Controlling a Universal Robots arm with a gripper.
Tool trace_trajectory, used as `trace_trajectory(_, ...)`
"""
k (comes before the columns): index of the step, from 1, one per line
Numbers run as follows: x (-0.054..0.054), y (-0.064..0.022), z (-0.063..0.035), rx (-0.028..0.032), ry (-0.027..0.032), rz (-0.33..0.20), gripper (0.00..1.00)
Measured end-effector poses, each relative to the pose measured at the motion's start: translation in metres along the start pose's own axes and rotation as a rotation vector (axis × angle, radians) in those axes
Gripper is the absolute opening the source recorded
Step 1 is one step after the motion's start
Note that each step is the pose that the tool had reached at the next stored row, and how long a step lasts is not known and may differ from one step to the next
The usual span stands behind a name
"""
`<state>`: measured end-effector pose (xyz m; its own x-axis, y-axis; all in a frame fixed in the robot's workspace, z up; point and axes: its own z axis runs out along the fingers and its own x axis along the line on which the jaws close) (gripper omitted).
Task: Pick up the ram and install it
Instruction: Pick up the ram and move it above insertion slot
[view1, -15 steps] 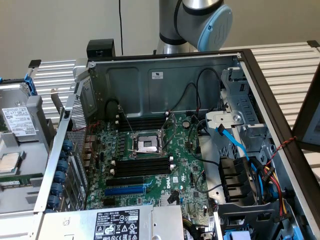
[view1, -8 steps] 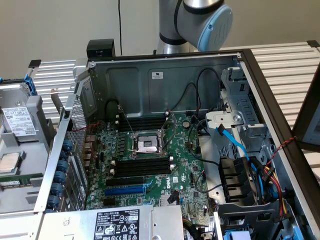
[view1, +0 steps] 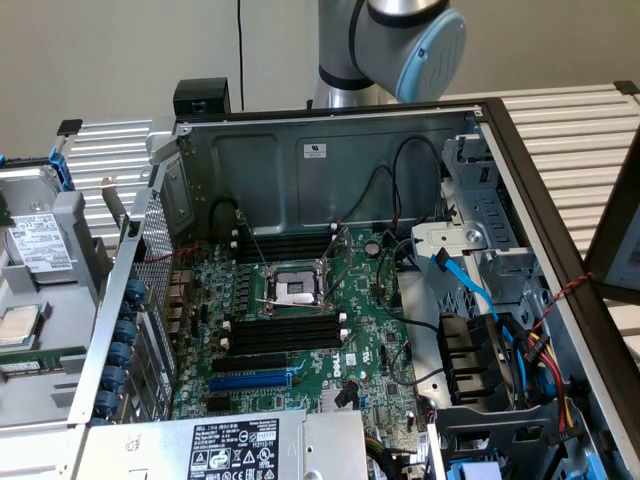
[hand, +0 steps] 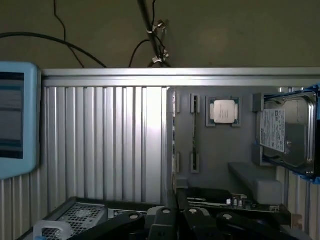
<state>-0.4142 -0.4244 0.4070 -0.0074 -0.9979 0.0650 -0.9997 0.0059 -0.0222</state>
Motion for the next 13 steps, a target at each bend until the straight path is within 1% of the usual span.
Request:
trace_trajectory(5,0.002,-0.0232,-0.0085,-0.0028,0.0000,0.000,0.12)
trace_trajectory(13,0.007,-0.0597,-0.0167,-0.0127,0.0000,-0.001,0.12)
